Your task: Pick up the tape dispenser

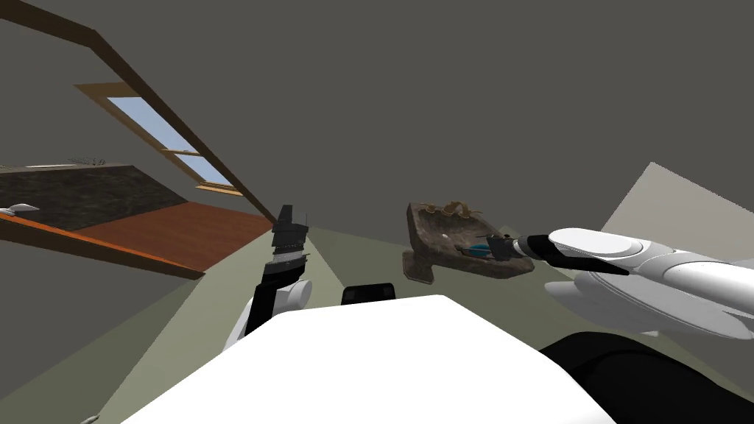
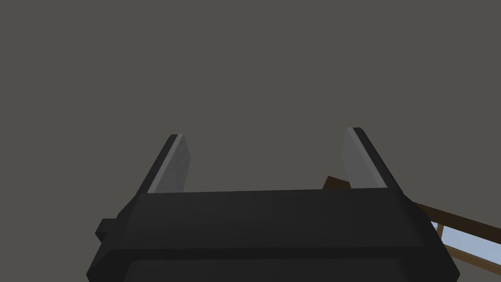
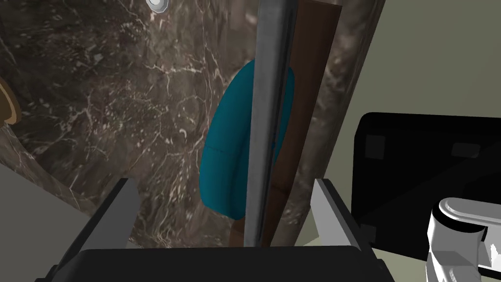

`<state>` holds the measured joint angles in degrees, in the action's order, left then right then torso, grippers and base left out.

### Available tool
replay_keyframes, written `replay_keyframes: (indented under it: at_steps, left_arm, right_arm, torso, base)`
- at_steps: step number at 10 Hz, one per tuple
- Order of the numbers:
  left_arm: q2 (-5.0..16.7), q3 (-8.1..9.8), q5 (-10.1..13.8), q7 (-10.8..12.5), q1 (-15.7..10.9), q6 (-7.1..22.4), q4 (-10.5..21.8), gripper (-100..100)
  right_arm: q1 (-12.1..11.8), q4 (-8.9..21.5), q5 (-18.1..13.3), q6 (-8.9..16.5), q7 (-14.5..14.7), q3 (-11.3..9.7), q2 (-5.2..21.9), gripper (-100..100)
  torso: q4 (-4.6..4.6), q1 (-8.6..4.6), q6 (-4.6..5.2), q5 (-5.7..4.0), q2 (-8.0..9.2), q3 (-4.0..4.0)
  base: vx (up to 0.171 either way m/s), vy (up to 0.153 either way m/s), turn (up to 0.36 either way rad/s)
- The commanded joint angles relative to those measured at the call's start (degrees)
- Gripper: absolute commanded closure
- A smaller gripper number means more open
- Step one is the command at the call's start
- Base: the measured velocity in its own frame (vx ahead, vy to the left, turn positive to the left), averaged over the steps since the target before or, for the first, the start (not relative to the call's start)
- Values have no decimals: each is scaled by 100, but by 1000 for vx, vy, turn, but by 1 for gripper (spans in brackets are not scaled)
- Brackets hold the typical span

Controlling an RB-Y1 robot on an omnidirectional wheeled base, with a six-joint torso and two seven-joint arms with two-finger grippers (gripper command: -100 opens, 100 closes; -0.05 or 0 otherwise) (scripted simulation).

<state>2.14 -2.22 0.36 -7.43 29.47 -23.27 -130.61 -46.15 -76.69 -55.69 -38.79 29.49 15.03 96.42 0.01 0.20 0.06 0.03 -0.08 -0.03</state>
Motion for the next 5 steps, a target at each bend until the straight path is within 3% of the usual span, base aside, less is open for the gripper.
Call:
replay_keyframes:
  at_steps: [1,4,5]
  left_arm:
    - [0,0,0,0,0,0,0,0]
    - [0,0,0,0,-2,0,0,0]
    - [0,0,0,0,-2,0,0,0]
  right_arm:
    - [1,121,73,58,15,-98,-59,-100]
    - [5,484,290,233,60,-393,-236,-100]
    - [5,484,290,233,60,-393,-236,-100]
  torso:
    - [0,0,0,0,0,0]
    - [7,-7,-2,-1,34,20]
    - [10,-8,-3,-2,43,25]
  base:
    - [-39,-5,240]
    - [-102,-17,344]
    - [-101,-12,125]
